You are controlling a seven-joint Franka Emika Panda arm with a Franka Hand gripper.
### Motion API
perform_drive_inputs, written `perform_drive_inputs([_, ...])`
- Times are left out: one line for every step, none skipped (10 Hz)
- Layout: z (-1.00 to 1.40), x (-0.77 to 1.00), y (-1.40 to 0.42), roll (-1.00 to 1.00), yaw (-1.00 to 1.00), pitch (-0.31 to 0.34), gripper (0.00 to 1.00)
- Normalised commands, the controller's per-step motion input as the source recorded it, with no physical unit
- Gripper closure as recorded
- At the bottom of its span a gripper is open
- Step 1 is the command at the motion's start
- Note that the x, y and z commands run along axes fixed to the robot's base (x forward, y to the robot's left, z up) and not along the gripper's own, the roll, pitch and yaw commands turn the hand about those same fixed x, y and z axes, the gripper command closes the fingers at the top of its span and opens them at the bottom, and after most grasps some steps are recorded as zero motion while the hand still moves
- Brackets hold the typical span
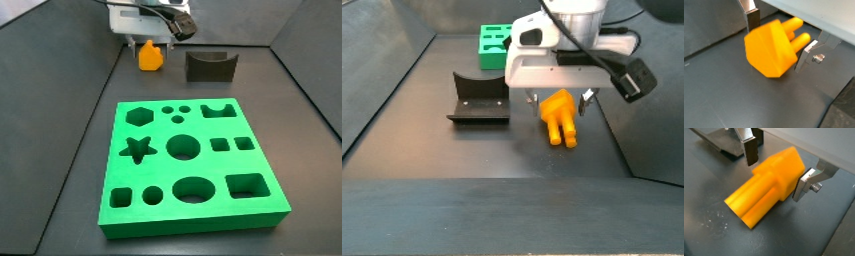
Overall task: Pick up the 3 prong object. Move up. Rotate the 3 prong object. Place the 3 prong object on the fixture. Regrasp the 3 prong object. Move to above the board. Insert the 3 prong object.
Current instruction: Rotate the 3 prong object, then move up.
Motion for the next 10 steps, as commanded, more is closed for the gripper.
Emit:
perform_drive_inputs([-0.53,0.03,0.01,0.14,0.0,-0.04,0.0])
perform_drive_inputs([-0.48,0.03,0.0,0.15,0.0,-0.041,0.0])
perform_drive_inputs([-0.34,0.03,0.0,0.17,0.0,-0.041,0.0])
perform_drive_inputs([-0.29,0.03,0.0,0.18,0.0,-0.042,0.0])
perform_drive_inputs([-0.19,0.03,0.0,0.19,0.0,-0.051,0.0])
perform_drive_inputs([0.0,0.0,0.0,0.0,0.0,0.0,1.0])
perform_drive_inputs([0.83,0.0,0.0,0.0,0.0,0.0,1.0])
perform_drive_inputs([0.83,0.0,0.0,0.0,0.0,0.003,1.0])
perform_drive_inputs([0.71,-0.03,-0.01,-0.02,0.0,0.024,1.0])
perform_drive_inputs([0.59,-0.02,-0.01,-0.04,0.01,0.036,1.0])
